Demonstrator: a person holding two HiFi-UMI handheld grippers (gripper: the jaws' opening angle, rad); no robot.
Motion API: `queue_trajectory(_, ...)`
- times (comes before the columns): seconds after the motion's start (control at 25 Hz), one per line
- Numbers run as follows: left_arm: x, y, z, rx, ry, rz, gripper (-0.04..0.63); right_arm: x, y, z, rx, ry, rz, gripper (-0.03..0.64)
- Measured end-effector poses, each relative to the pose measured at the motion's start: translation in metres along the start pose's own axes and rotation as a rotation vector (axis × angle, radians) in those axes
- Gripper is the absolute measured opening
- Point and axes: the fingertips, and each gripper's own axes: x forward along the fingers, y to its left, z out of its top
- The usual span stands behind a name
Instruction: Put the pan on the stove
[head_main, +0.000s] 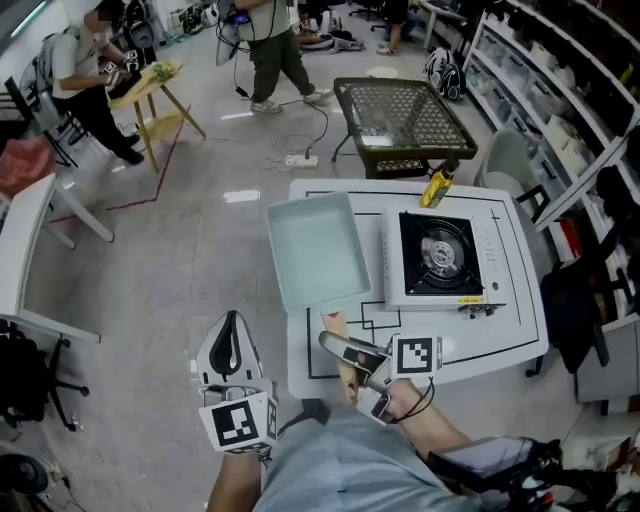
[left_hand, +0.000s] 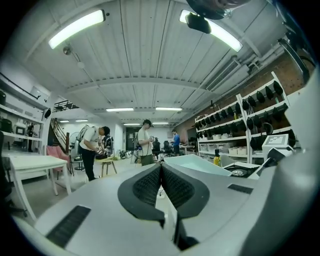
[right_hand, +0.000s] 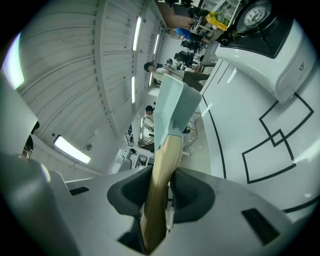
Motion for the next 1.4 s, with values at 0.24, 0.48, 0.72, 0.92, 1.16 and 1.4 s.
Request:
queue_trajectory(0.24,0.024,-0.018,-0.006,0.006,0.001,-0.049,0.018,-0.009,-0.023,0.013,0.016,-0.024,-0.057,0.13)
queue_trajectory(0.48,0.048,-0.056,-0.009,0.01,0.018,-0.09,0.018,-0.032,-0.033,0.038,0.021,-0.045,-0.066,0.13)
queue_trajectory(0.72,0.068,-0.108,-0.004,0.005,0.018,-0.138,0.018,-0.075,-0.041,0.071,0.03,-0.092,-0.081,0.13)
queue_trajectory(0.92,0.08,-0.156,-0.003,0.0,0.023,-0.181,0.018,-0.122,-0.051,0.098,0.034,-0.144,-0.106,0.13)
queue_trajectory(1.16,0.087,-0.208,-0.006,-0.005,0.028,-0.227,0.018,-0.177,-0.066,0.124,0.039,-0.206,-0.129,0.13)
queue_trajectory(1.4,0.096,-0.247,-0.009,-0.029,0.029,-0.246,0.018,-0.217,-0.073,0.144,0.006,-0.234,-0.125,0.13)
